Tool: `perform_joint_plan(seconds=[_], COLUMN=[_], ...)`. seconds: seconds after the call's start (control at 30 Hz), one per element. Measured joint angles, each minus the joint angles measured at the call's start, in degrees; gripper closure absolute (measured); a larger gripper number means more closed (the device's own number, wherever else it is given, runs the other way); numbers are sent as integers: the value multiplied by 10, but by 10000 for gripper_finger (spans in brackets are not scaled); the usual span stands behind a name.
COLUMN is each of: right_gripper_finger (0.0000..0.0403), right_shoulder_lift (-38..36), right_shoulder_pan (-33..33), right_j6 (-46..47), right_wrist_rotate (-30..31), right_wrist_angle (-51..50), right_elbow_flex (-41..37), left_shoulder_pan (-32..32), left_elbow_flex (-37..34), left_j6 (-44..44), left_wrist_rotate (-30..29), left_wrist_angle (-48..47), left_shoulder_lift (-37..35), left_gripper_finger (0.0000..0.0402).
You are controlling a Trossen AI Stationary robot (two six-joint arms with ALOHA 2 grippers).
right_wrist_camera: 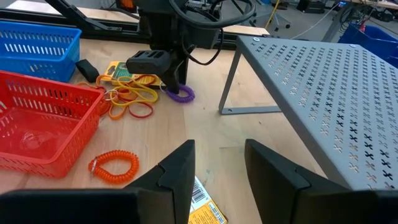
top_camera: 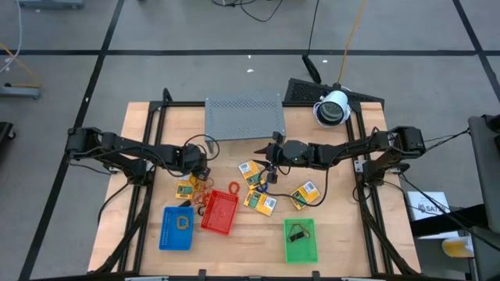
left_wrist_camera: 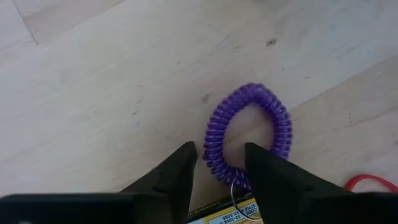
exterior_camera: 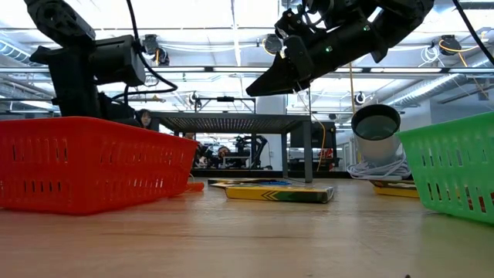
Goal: Pick & Place Office Desk Supplies
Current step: Put the violet spring keychain into the blue basket
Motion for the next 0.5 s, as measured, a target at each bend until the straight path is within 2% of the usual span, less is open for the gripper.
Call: perform_joint_plan(seconds=[0.23, 0.5], right_gripper_finger=[271, 271], right_shoulder_lift=[0, 0], right_shoulder_pan=[0, 0], right_j6=[0, 0], right_wrist_rotate=[0, 0], right_wrist_angle=[0, 0], right_elbow_flex=[0, 0], left_shoulder_pan=[0, -6], left_elbow_flex=[0, 49], left_j6=[19, 58], left_wrist_rotate=[4, 69], left_wrist_angle=[23, 40], left_shoulder_lift=[0, 3], left_gripper_finger=[384, 394])
